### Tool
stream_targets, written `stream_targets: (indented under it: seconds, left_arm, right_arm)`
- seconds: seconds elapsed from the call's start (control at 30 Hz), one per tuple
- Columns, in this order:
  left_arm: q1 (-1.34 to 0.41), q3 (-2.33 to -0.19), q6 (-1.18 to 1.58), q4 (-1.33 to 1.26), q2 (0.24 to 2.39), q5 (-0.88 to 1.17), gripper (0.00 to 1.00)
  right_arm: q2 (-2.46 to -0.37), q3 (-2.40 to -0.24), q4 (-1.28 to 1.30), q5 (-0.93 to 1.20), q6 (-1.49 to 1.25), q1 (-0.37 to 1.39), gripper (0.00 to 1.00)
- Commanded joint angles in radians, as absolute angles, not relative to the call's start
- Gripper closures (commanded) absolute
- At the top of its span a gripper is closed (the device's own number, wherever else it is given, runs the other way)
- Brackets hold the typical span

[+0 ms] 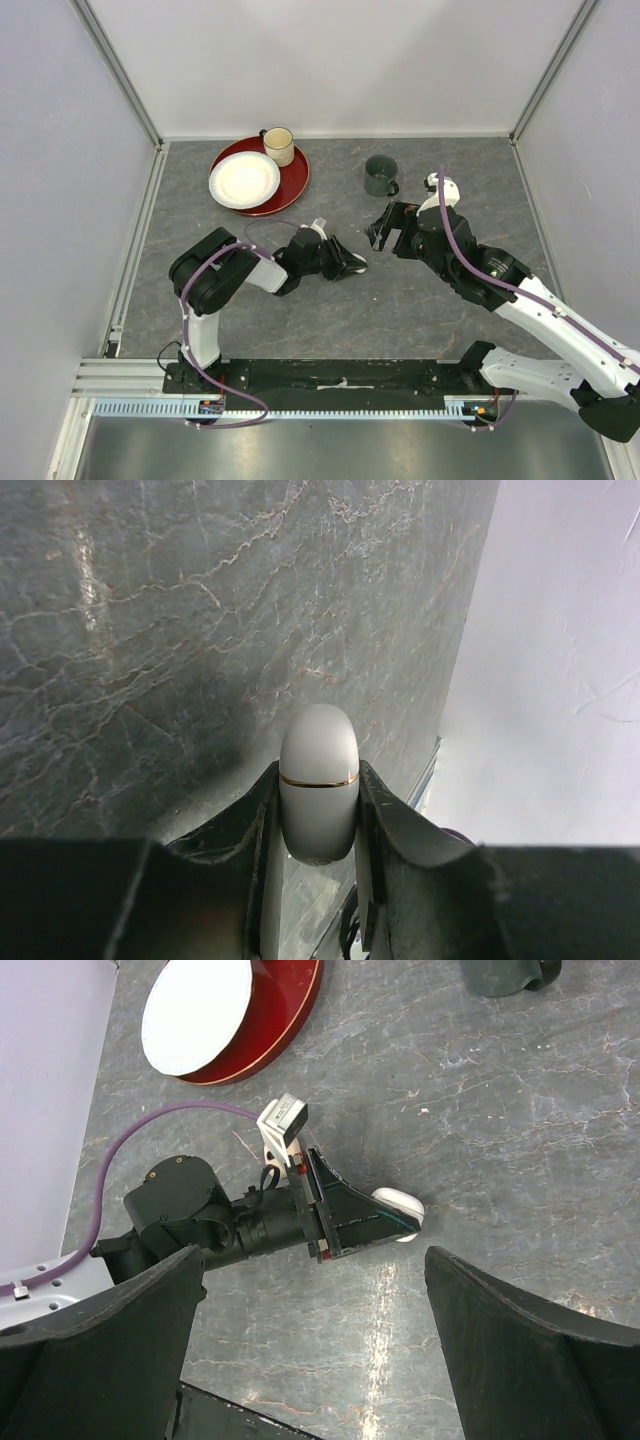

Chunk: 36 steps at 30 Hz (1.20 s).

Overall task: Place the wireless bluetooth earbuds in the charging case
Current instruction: Place the charging case at the center of the board.

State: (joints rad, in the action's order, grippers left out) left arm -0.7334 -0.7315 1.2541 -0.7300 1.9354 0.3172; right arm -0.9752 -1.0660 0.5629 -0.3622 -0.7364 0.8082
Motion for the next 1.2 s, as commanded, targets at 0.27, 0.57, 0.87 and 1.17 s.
stream_targets:
  seconds: [0.27, 0.57, 0.87, 1.17]
  left_arm:
    - [-0.747, -0.767, 1.348, -0.802, 1.983, 0.265, 0.68]
    - [-0.750, -0.769, 1.287, -0.677, 1.939, 0.255, 0.57]
    - [-0.750, -0.781, 1.230, -0.595, 1.901, 0.236, 0.54]
    - [-0.752, -0.782, 1.144, -0.482, 1.841, 0.203, 0.48]
  right_arm:
    - [-0.945, -1.043, 0.583, -0.357, -0.730, 0.805, 0.02]
    - [-0.936, -1.019, 0.583, -0.357, -0.745, 0.805, 0.02]
    - [-0.927, -1.009, 0.583, -0.354, -0.741, 0.805, 0.02]
    - [-0.919, -1.009, 0.578, -0.350, -0.755, 0.805, 0.02]
